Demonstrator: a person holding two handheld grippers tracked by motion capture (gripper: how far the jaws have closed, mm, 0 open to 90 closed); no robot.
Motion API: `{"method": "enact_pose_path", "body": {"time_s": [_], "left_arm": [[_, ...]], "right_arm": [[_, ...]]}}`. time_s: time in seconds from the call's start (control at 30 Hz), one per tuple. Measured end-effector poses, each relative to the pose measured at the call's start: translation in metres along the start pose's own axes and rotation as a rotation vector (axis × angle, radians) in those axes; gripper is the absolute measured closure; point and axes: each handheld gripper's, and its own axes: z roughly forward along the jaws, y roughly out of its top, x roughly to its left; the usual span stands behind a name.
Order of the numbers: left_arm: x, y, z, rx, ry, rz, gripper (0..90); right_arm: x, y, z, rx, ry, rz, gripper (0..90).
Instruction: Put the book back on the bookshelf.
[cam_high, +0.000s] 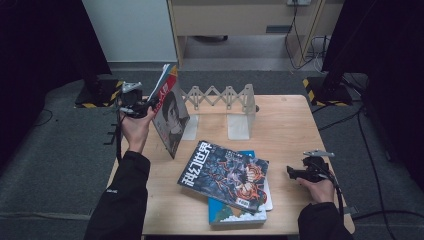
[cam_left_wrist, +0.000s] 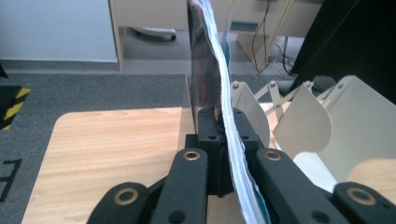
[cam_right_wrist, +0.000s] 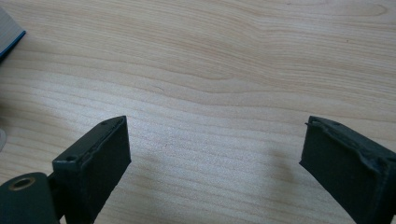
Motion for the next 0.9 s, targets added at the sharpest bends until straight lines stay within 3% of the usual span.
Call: {"method": "enact_pose_path", "body": {"time_s": [0.13, 0.17, 0.2, 0.47, 0.57, 0.63, 0.67, 0.73, 0.9], "left_arm": [[0.008, 0.001, -0.001, 0.027, -0.071, -0.053, 82.1], [0.009, 0.001, 0.000, 0.027, -0.091, -0.064, 76.2], [0.010, 0.002, 0.000, 0.025, -0.103, -0.074, 76.2], [0.008, 0.017, 0.014, 0.039, -0.131, -0.097, 72.2], [0.003, 0.019, 0.016, 0.047, -0.109, -0.087, 81.2], [-0.006, 0.018, 0.015, 0.036, -0.054, -0.040, 84.7], [-0.006, 0.018, 0.015, 0.036, -0.054, -0.040, 85.3], [-0.013, 0.015, 0.013, 0.008, 0.003, -0.007, 85.7], [-0.010, 0.018, 0.007, -0.072, 0.059, -0.020, 86.0]], "right_arm": [[0.000, 0.000, 0.000, 0.004, 0.003, 0.000, 8.2], [0.001, 0.000, 0.000, 0.004, 0.004, 0.003, 8.2], [0.001, 0.000, 0.000, 0.004, 0.004, 0.003, 8.2], [0.000, 0.000, 0.001, 0.007, 0.009, 0.001, 8.2], [0.000, 0.000, 0.001, 0.006, 0.012, 0.000, 8.2], [0.000, 0.000, 0.000, 0.001, 0.012, 0.000, 8.2], [0.000, 0.000, 0.000, 0.001, 0.012, 0.000, 8.2], [0.000, 0.000, 0.000, 0.000, 0.011, 0.003, 8.3], [0.000, 0.000, 0.000, -0.001, 0.011, 0.002, 8.3]]}}
